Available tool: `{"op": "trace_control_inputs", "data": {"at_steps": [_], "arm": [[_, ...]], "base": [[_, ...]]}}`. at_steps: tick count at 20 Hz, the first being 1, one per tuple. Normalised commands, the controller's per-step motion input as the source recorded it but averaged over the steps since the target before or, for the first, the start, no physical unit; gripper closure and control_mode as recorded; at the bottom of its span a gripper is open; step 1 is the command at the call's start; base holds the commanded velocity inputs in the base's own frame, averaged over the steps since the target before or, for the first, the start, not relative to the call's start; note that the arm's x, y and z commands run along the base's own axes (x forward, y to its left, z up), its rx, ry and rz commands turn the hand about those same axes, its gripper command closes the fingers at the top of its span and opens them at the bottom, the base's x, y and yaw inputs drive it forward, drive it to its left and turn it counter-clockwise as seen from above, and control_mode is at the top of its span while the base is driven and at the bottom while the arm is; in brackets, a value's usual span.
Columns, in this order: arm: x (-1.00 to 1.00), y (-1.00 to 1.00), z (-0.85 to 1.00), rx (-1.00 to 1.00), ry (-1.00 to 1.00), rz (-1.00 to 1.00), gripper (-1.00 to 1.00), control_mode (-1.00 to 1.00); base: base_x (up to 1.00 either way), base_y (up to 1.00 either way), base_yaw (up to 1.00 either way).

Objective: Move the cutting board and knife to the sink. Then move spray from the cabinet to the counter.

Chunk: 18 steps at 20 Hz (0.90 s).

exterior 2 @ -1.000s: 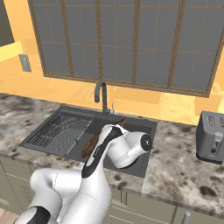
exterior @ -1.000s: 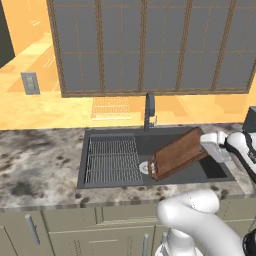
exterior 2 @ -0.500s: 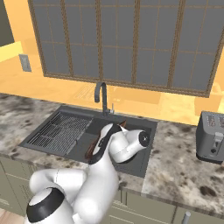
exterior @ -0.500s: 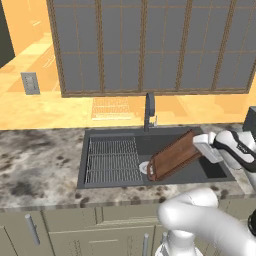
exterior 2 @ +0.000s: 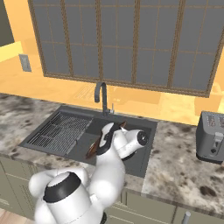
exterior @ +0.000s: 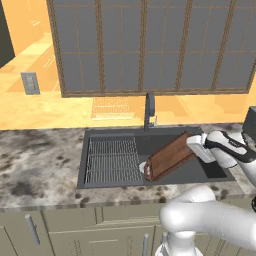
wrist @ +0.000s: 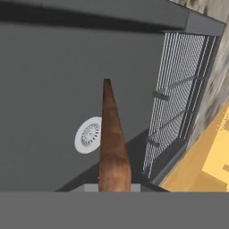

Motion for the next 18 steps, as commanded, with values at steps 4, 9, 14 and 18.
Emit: {"op": "trace_control_inputs", "data": {"at_steps": [4,9,14,18], "arm": [[0.22,0.07,-0.16,0.0,0.0,0.01,1.0,-1.0],[0.26,0.06,-0.11,0.0,0.0,0.02,1.0,-1.0],[0.26,0.09,-0.12,0.0,-0.01,0.03,1.0,-1.0],[0.15,0.13,-0.13,0.01,-0.02,0.05,1.0,-1.0]], "base": [[0.0,0.0,0.0],[0.0,0.0,0.0],[0.0,0.0,0.0],[0.0,0.0,0.0]]}}
